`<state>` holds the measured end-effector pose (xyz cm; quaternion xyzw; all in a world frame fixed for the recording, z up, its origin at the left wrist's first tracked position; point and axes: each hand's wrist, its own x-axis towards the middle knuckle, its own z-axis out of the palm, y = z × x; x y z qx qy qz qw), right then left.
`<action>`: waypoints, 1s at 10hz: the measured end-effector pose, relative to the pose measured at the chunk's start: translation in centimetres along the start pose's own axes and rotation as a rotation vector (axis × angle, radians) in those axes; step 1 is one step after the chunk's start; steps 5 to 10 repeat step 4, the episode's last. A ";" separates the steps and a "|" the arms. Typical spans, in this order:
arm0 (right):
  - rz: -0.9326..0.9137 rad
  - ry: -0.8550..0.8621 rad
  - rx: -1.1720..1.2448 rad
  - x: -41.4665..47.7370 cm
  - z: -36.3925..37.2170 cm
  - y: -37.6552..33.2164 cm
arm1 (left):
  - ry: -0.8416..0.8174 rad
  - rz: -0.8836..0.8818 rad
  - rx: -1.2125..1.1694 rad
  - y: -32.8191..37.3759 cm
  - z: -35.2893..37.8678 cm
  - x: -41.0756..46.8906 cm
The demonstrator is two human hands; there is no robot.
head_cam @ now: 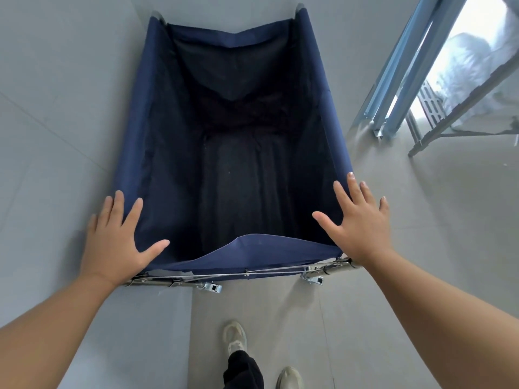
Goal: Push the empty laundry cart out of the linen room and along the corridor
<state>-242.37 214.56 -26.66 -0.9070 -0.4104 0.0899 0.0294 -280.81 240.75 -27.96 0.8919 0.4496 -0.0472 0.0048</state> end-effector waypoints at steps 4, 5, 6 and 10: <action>-0.240 0.248 1.228 -1.3 -23.4 -8.4 | 0.412 -0.021 -0.935 10.0 -21.1 1.6; -0.240 0.248 1.228 -1.3 -23.4 -8.4 | 0.412 -0.021 -0.935 10.0 -21.1 1.6; -0.240 0.248 1.228 -1.3 -23.4 -8.4 | 0.412 -0.021 -0.935 10.0 -21.1 1.6; -0.240 0.248 1.228 -1.3 -23.4 -8.4 | 0.412 -0.021 -0.935 10.0 -21.1 1.6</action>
